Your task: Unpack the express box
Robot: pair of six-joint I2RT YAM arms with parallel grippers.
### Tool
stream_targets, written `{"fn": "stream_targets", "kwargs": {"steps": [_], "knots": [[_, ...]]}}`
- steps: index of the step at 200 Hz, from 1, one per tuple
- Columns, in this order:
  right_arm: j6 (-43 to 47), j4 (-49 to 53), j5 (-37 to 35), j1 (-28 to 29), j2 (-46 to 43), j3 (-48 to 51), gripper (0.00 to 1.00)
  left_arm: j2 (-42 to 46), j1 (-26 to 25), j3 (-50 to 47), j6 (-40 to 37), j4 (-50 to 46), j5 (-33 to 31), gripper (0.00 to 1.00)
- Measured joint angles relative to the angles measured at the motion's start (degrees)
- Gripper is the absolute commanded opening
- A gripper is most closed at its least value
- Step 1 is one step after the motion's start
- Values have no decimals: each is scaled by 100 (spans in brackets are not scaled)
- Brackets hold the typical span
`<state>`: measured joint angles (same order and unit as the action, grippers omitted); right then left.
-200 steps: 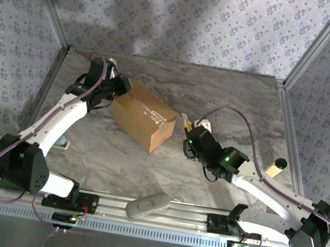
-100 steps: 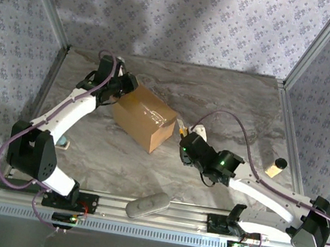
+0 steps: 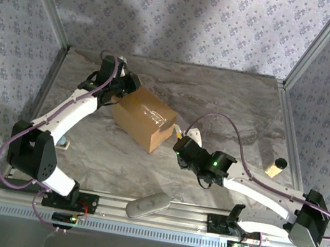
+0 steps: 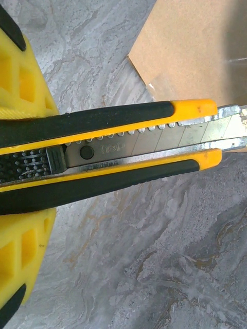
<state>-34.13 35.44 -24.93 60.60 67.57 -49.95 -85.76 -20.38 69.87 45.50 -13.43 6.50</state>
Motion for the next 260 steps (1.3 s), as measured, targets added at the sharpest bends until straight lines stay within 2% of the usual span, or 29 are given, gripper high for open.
{"fn": "stream_targets", "kwargs": {"steps": [260], "knots": [[0, -2, -238, 11, 225, -225, 0, -63, 0, -2, 2, 0, -59, 18]]}}
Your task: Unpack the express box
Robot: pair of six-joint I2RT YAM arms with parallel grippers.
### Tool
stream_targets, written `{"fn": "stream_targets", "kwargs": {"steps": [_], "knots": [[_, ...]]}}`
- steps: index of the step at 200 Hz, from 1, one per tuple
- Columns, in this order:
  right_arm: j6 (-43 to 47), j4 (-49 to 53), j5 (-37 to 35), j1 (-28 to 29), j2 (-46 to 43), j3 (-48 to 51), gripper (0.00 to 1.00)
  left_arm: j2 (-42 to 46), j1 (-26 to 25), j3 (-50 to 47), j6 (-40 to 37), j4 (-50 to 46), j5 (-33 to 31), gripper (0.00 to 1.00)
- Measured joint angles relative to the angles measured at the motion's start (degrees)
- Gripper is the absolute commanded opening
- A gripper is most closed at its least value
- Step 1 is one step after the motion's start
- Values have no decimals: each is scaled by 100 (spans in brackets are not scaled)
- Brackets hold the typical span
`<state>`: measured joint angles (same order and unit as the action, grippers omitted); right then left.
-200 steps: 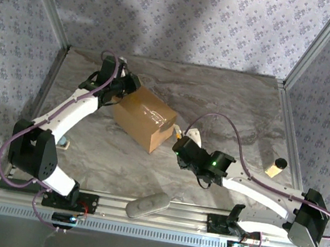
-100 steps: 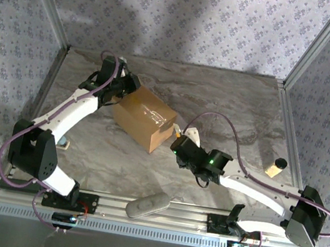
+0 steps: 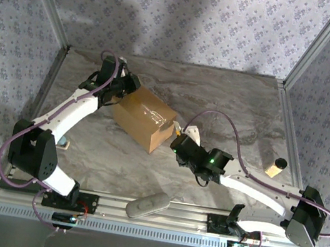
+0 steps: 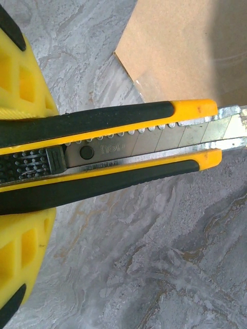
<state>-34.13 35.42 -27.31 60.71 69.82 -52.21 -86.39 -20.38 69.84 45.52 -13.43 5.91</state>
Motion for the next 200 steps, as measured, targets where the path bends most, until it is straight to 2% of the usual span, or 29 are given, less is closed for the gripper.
{"fn": "stream_targets", "kwargs": {"steps": [200], "knots": [[2, 15, -87, -2, 195, -164, 0, 0, 0, 0, 0, 0, 0, 18]]}}
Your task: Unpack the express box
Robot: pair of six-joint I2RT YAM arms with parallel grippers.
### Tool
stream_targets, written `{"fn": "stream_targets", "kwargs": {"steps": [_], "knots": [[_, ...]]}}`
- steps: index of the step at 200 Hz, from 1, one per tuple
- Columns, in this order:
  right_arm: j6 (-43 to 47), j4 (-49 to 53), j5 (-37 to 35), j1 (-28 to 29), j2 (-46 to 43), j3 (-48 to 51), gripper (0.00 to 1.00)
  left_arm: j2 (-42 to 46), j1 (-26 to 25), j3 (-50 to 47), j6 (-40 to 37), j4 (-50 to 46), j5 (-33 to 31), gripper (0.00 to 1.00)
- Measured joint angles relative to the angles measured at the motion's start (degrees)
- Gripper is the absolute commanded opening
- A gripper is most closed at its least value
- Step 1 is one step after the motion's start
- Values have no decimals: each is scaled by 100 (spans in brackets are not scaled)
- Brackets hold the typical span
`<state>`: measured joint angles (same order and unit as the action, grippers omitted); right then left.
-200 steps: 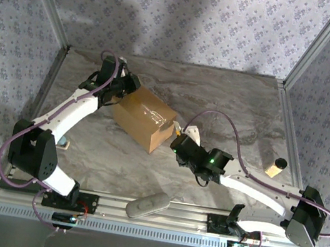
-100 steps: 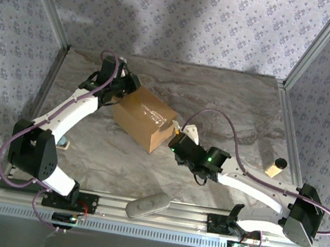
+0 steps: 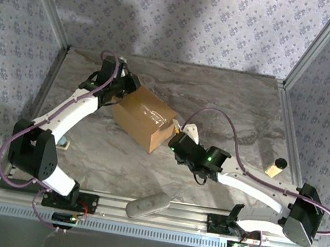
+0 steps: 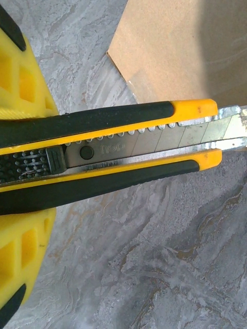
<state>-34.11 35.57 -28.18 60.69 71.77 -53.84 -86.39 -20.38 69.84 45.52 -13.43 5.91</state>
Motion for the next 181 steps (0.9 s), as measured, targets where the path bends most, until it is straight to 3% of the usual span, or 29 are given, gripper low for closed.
{"fn": "stream_targets", "kwargs": {"steps": [181], "knots": [[0, 13, -20, 0, 120, -22, 0, 0, 0, 0, 2, -2, 0, 18]]}}
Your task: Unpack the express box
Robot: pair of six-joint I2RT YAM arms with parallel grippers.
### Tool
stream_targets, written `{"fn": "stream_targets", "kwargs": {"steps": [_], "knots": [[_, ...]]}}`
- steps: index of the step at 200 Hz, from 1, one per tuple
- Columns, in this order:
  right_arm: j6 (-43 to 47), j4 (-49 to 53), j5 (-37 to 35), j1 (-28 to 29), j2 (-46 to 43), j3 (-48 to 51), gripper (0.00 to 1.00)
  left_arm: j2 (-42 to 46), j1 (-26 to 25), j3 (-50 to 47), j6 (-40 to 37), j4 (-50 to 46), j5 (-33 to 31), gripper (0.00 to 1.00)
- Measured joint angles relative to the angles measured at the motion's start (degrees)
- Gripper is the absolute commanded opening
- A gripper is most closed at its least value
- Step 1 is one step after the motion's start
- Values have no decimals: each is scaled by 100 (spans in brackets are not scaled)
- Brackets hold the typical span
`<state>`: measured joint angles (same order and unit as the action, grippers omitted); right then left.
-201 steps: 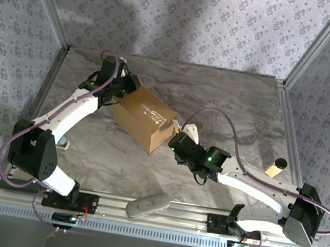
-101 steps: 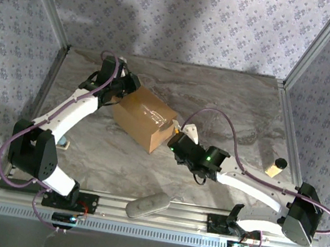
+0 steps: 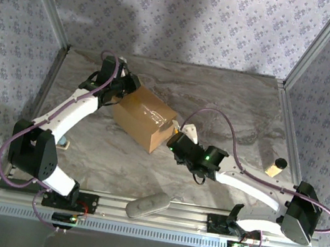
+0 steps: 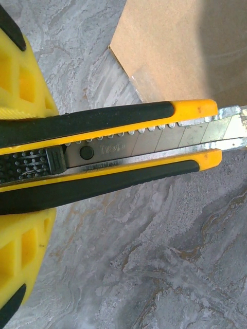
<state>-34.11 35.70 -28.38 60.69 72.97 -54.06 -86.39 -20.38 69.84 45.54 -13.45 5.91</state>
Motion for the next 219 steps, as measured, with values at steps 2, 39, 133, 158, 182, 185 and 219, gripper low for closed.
{"fn": "stream_targets", "kwargs": {"steps": [2, 39, 133, 158, 182, 185, 219], "knots": [[0, 0, 0, 0, 0, -4, 0, 0, 0, 0, -2, 0, 0, 18], [2, 9, -39, 0, 0, -61, 0, 0, 0, 0, -2, 0, 0, 18], [4, 15, -81, 0, 33, -72, 0, 0, 0, 0, 0, 0, 0, 18], [7, 20, -81, 0, 33, -87, 0, 0, 0, 0, 0, 0, 0, 18], [7, 28, -83, 0, 46, -101, 0, 0, 0, 0, -2, 0, 0, 18], [7, 31, -81, 0, 48, -103, 0, 0, 0, 0, -2, 0, 0, 18], [9, 48, -85, 0, 96, -142, 0, 0, 0, 0, 0, 0, 0, 18]]}}
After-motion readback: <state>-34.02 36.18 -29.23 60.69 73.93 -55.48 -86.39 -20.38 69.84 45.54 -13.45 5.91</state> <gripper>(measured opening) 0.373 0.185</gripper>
